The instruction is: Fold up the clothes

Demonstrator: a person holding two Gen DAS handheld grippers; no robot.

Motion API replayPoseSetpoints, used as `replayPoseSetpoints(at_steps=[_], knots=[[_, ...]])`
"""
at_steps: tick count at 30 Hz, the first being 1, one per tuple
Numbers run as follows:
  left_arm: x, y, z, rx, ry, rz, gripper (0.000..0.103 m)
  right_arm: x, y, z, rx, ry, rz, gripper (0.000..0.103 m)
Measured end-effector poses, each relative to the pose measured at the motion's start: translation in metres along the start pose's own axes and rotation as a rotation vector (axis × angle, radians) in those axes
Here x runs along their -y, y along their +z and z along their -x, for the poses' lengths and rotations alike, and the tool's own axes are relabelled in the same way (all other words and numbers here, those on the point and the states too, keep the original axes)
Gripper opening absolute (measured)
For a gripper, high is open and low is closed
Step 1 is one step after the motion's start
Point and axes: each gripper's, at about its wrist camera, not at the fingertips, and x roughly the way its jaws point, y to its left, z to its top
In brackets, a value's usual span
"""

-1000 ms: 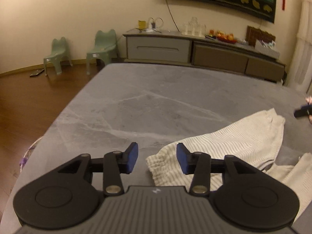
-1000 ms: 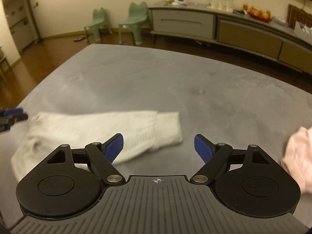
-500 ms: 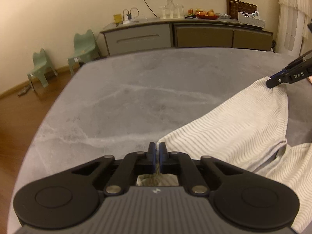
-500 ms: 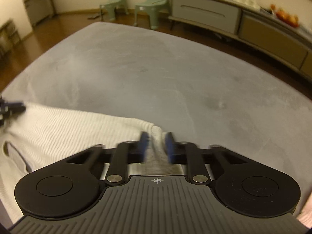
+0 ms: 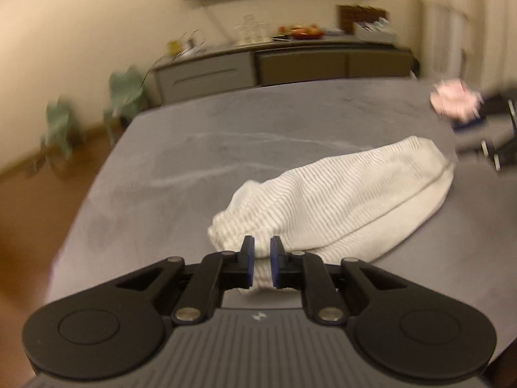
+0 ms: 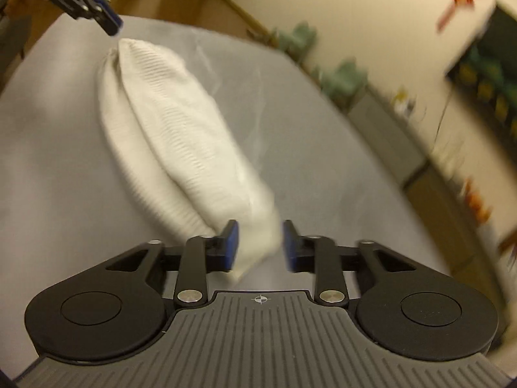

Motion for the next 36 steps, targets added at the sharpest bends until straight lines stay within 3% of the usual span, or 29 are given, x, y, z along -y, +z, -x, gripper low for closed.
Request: replayPoseSetpoints(at_steps=[2,4,8,12,16,19,24,31,36], knots=[[-0.014,0.003,0.009,0.008,-0.026,0.144,0.016,0.011,-0.007,0.007,-0.041,0.034,-0.147,0.057],[-0.029,0.006,0.013,0.022,-0.076,0.293,0.021,0.031,-0.012,0.014,-0.054,0.084,-0.39,0.059],[-0.052,0.011,-0.005,0.018,-0.191,0.54,0.03,0.067,-0.036,0.009,-0.049,0.284,-0.964,0.086],[-0.074,-0.002,-0.036,-0.03,-0.248,0.785,0.032,0.066,-0.051,-0.011,-0.053,0.429,-1.261,0.086],[-0.076,-0.008,-0.053,-0.055,-0.275,0.831,0.033,0.048,-0.04,-0.032,-0.032,0.527,-1.394,0.086],[-0.075,-0.011,-0.065,-0.068,-0.289,0.836,0.034,0.041,-0.038,-0.049,-0.05,0.549,-1.454,0.086],[-0.069,-0.012,-0.063,-0.089,-0.29,0.841,0.034,0.038,-0.044,-0.067,-0.057,0.537,-1.51,0.086],[-0.07,-0.017,-0.063,-0.112,-0.233,0.865,0.034,0.04,-0.042,-0.075,-0.035,0.528,-1.524,0.084],[-0.071,-0.021,-0.061,-0.112,-0.237,0.878,0.035,0.046,-0.036,-0.073,-0.022,0.497,-1.514,0.083]])
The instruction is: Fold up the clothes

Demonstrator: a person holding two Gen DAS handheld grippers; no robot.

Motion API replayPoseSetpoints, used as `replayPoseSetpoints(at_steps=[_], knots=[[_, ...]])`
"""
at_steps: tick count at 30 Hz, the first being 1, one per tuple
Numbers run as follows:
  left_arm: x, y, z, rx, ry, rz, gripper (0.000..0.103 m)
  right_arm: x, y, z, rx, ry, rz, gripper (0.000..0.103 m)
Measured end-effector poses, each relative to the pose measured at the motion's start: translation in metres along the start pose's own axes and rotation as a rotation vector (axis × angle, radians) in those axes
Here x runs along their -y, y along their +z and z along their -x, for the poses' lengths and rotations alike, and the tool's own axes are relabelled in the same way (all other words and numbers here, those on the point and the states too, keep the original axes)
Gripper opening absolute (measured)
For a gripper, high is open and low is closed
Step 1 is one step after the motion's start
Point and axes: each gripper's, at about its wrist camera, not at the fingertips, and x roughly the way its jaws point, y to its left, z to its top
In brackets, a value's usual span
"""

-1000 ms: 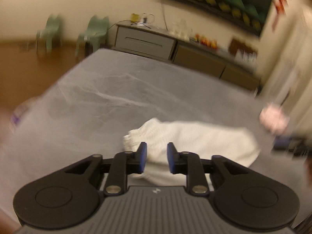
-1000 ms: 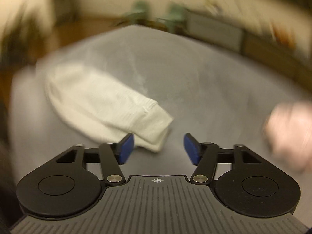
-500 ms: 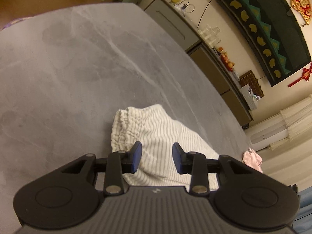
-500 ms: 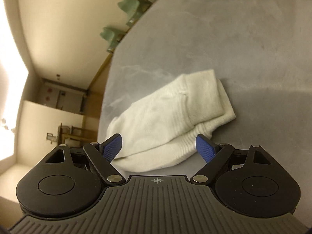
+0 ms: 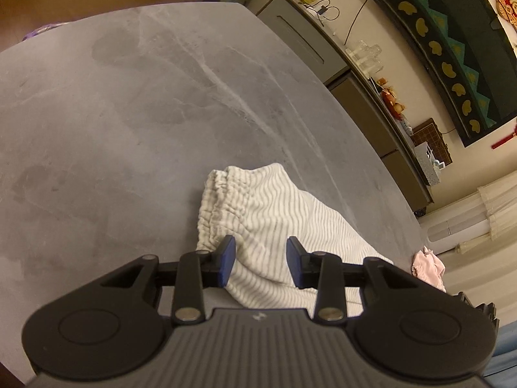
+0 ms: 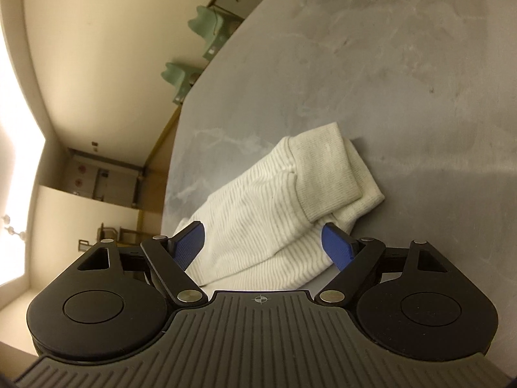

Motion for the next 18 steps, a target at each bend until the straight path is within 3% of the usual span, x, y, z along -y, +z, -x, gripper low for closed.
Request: replayPoseSetpoints(at_steps=[4,11,13,15,17,18], knots=[[-0.001,-0.004,0.003,0.001,-0.016,0.018,0.038,-0.004,0.003,0.003,0.021,-0.004,0.01,0.083],[0.009,-0.001,-0.022,-0.006,0.026,-0.009,0.037,-0.007,0.013,-0.003,0.041,-0.025,0.038,0.084],[0.012,0.001,-0.026,0.01,0.037,-0.018,0.036,-0.007,0.014,-0.005,0.049,-0.034,0.047,0.078],[0.016,0.002,-0.028,0.028,0.048,-0.032,0.032,-0.005,0.016,-0.004,0.055,-0.053,0.055,0.053],[0.02,0.001,-0.029,0.05,0.063,-0.059,0.02,0.002,0.016,-0.002,0.06,-0.07,0.057,0.045],[0.02,0.001,-0.03,0.053,0.074,-0.062,0.02,0.003,0.017,-0.002,0.062,-0.071,0.053,0.043]])
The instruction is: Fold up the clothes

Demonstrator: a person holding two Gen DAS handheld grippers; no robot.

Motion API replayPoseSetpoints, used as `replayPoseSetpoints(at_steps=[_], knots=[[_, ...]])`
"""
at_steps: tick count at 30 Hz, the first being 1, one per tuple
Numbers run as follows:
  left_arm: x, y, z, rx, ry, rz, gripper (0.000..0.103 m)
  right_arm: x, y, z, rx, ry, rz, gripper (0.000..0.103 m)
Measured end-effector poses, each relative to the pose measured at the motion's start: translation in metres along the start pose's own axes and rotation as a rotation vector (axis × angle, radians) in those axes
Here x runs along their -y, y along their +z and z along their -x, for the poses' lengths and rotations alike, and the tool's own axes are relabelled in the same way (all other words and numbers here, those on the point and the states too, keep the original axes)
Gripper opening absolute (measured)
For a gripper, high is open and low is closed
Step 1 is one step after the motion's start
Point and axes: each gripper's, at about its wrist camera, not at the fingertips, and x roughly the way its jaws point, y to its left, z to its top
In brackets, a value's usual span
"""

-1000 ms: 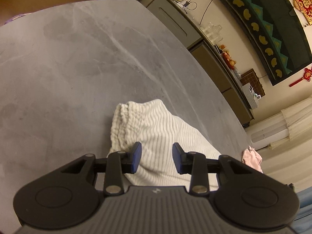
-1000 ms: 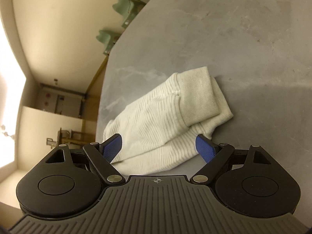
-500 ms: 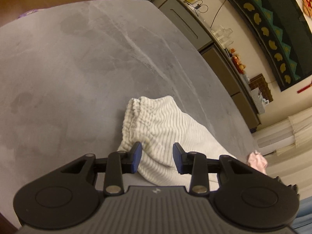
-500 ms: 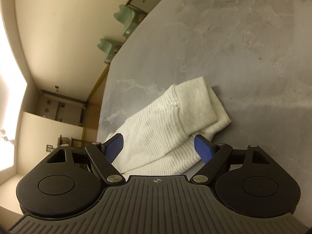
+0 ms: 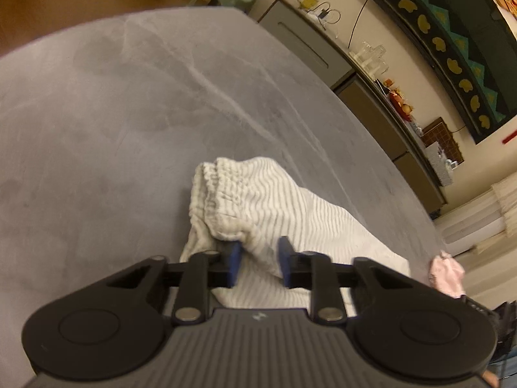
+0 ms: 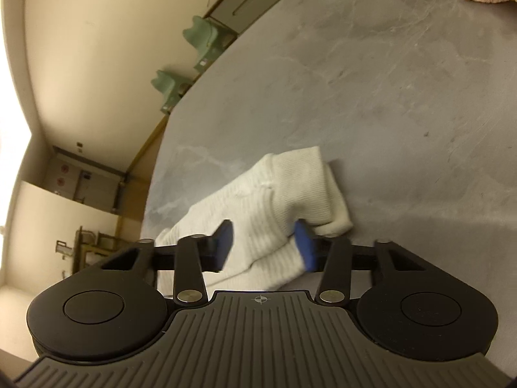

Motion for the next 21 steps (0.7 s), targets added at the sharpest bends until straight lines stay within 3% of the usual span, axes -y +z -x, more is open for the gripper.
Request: replayPoseSetpoints(at_steps=[4,6,9,12,16,19,20,21], knots=[[-0.008,-0.001,0.001,-0.007,-0.017,0.05,0.02,0.003,0.001,0.004,-0.014,0.047,-0.068,0.045],[-0.012,-0.001,0.003,-0.011,-0.034,0.079,0.021,0.002,-0.004,0.005,-0.035,0.095,-0.099,0.06],[-0.014,-0.002,0.003,-0.03,-0.033,0.107,0.025,0.0,-0.01,-0.002,-0.079,0.131,-0.127,0.072],[-0.013,-0.001,0.0,-0.038,-0.018,0.089,0.025,0.002,-0.008,-0.009,-0.067,0.085,-0.11,0.072],[-0.014,0.002,-0.002,-0.038,-0.026,0.107,0.025,0.009,0.005,-0.001,0.046,0.072,-0.134,0.071],[-0.014,0.003,-0.004,-0.038,-0.033,0.117,0.027,0.007,0.01,-0.013,0.036,0.089,-0.134,0.071],[-0.014,0.003,-0.005,-0.037,-0.038,0.117,0.029,0.005,0.011,-0.018,0.032,0.092,-0.126,0.068],[-0.014,0.004,-0.005,-0.036,-0.043,0.116,0.03,0.002,0.011,-0.022,0.032,0.081,-0.109,0.059]])
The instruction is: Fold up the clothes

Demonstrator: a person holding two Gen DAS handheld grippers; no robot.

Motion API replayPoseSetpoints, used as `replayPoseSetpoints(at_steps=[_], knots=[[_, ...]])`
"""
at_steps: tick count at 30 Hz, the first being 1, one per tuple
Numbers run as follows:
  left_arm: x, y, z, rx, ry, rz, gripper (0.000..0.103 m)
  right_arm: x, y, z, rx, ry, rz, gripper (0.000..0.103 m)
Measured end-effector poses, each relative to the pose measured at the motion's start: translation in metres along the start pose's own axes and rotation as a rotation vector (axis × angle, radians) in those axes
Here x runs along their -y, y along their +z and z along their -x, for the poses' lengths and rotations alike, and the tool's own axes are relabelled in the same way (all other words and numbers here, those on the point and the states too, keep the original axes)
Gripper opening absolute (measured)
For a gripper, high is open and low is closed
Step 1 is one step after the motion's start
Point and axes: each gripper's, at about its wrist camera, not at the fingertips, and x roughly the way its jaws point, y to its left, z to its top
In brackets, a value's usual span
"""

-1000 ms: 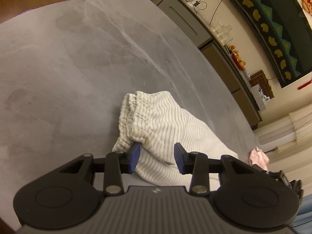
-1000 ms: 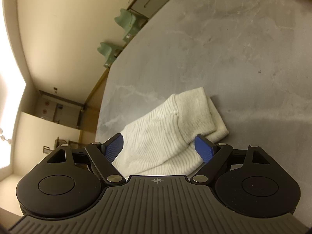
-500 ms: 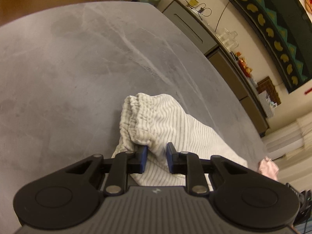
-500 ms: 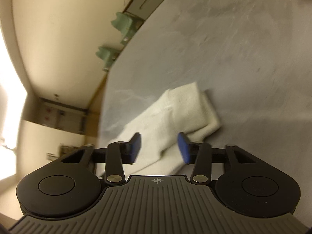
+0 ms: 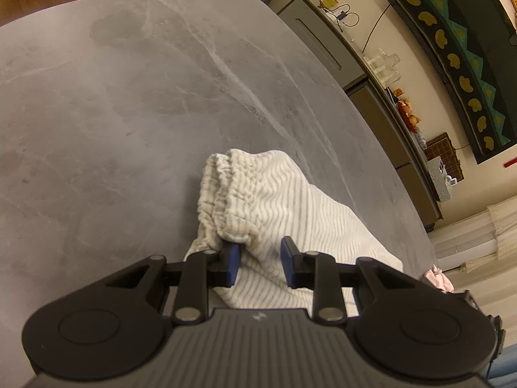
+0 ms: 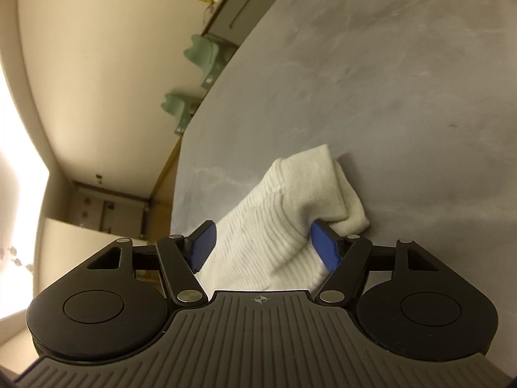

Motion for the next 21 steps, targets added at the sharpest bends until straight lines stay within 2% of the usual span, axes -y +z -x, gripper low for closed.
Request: replayPoseSetpoints(at_steps=[1,2,3,4,5,6,10,14,17,21], knots=[[0.0,0.001,0.0,0.002,-0.004,-0.002,0.031,-0.003,0.0,-0.004,0.0,-0.014,0.018,0.051],[0.001,0.002,-0.001,0.007,-0.005,-0.011,0.031,-0.006,0.0,-0.007,0.002,-0.038,0.039,0.035],[0.002,0.004,-0.001,0.013,-0.001,-0.022,0.03,-0.009,0.0,-0.009,0.006,-0.052,0.059,0.027],[0.004,0.005,-0.001,0.02,0.005,-0.036,0.023,-0.011,-0.001,-0.008,0.013,-0.064,0.076,0.025],[0.006,0.006,0.0,0.029,0.013,-0.055,0.007,-0.013,-0.001,-0.008,0.02,-0.075,0.092,0.02],[0.008,0.006,0.001,0.04,0.02,-0.073,0.006,-0.016,-0.001,-0.005,0.023,-0.081,0.105,0.016],[0.018,0.003,0.026,0.087,-0.007,-0.117,0.004,-0.029,0.003,0.014,0.058,-0.072,0.144,0.011],[0.016,-0.009,0.045,0.062,-0.021,-0.146,0.004,-0.035,-0.009,0.044,0.067,-0.084,0.171,0.01],[0.01,-0.015,0.043,0.025,0.034,-0.169,0.004,-0.03,-0.023,0.052,0.028,-0.129,0.195,0.01],[0.003,-0.017,0.031,-0.013,0.088,-0.171,0.005,-0.022,-0.029,0.039,0.02,-0.2,0.266,0.01]])
